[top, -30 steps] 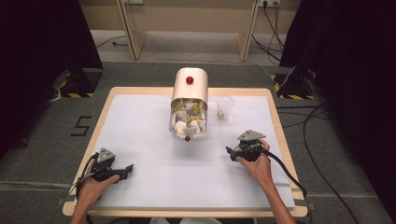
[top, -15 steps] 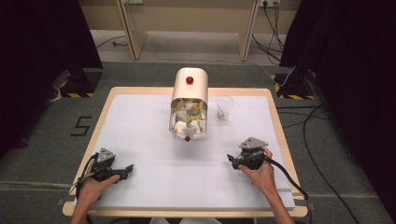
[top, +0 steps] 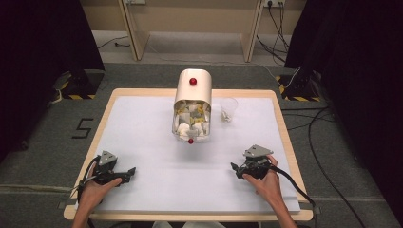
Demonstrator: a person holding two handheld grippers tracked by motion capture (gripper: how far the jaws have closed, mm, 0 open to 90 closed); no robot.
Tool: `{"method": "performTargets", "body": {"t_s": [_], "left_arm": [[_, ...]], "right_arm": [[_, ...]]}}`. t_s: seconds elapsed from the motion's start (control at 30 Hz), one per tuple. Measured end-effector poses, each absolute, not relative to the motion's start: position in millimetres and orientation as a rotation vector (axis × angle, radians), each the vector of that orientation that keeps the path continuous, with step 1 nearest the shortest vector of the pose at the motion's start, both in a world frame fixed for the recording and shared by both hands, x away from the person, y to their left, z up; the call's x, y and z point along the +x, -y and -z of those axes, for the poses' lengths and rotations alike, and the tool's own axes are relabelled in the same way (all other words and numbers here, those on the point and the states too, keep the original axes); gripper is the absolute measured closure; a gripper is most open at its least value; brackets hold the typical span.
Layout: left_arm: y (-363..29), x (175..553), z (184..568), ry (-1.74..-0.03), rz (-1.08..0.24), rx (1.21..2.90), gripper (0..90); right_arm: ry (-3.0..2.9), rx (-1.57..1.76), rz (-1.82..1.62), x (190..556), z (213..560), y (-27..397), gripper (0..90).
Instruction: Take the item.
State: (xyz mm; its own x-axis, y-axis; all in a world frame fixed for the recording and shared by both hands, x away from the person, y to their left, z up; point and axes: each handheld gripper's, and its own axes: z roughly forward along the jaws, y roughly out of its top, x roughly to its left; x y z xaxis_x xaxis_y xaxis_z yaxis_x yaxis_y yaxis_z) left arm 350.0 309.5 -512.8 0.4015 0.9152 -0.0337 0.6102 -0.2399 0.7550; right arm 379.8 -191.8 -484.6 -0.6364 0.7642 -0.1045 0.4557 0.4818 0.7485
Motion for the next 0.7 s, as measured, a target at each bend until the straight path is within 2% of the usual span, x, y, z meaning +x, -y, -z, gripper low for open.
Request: {"method": "performTargets", "body": {"t_s": [0.33, 0.5, 0.7], "left_arm": [[-309.5, 350.0, 512.8, -1.300, -0.554, 1.957, 11.4], [-309.5, 350.0, 512.9, -1.300, -0.554, 1.957, 11.4], [-309.4, 350.0, 512.9, -1.300, -0.554, 1.958, 11.4]], "right_arm": [[-2.318, 1.069, -1.002, 371.0, 490.2, 200.4, 22.1], [-2.357, 1.060, -0.920, 369.1, 497.8, 197.7, 16.1], [-2.346, 1.112, -1.002, 370.1, 502.3, 204.3, 16.0]]}}
